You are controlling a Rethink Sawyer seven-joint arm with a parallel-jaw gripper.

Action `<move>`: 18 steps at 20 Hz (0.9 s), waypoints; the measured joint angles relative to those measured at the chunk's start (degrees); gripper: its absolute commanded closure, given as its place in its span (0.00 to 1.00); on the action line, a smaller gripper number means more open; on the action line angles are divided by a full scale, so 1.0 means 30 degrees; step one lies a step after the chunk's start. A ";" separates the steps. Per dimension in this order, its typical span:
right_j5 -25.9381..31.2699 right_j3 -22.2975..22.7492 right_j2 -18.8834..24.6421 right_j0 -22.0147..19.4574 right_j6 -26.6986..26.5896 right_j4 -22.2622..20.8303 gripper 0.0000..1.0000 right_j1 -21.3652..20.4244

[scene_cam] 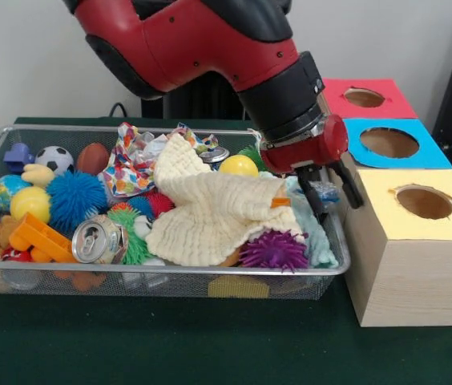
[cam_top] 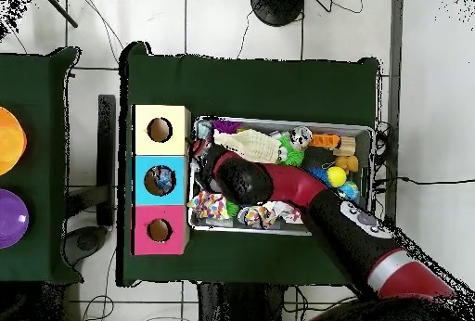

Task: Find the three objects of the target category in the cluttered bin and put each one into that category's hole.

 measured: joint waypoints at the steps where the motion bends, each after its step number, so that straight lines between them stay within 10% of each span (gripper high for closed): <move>1: 0.1046 -0.0531 -0.0939 0.0999 0.0000 -0.0560 0.00 -0.0519; 9: 0.8402 -0.3427 -0.4572 0.5591 0.0000 -0.3717 0.00 -0.2784; 18: 1.2902 -0.5515 -0.5233 0.5424 0.0000 -0.3265 0.00 -0.3132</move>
